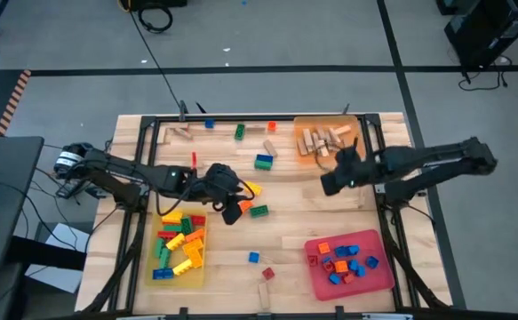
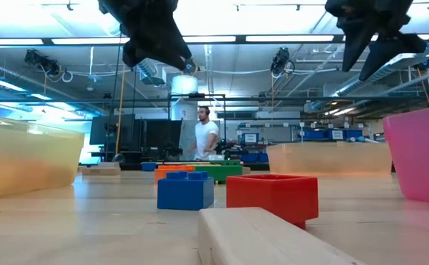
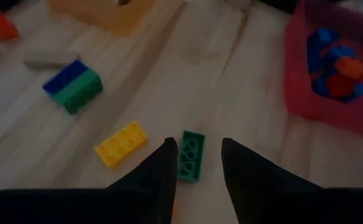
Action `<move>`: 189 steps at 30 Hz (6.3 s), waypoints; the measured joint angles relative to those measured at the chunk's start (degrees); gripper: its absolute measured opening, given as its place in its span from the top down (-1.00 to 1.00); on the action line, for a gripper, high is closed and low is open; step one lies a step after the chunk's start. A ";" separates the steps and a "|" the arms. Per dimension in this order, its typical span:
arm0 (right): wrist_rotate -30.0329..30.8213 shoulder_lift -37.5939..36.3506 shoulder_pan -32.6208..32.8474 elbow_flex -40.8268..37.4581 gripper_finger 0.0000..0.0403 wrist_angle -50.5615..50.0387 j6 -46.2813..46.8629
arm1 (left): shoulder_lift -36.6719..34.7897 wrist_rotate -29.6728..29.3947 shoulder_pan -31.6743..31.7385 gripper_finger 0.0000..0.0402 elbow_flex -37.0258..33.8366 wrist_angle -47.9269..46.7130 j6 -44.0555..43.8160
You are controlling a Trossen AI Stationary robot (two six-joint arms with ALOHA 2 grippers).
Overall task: Sort blocks by size
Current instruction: Put the large orange game piece into the yellow bin, then put the small orange game piece into the red bin
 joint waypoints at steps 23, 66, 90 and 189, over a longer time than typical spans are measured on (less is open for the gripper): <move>4.78 9.87 20.02 0.00 0.00 -2.96 8.45 | 14.55 2.56 1.56 -0.40 -1.29 3.41 -16.32; 5.91 9.87 19.39 0.02 0.03 -2.09 8.98 | 26.66 7.16 2.51 0.28 -0.91 1.82 -1.17; 8.25 9.87 19.37 0.02 0.03 -1.99 5.27 | 2.26 5.55 -16.08 0.28 3.67 -32.60 -43.42; -10.57 71.97 -42.22 63.65 -0.48 11.90 -48.26 | -37.91 -10.26 1.60 -0.20 -26.36 -1.79 3.43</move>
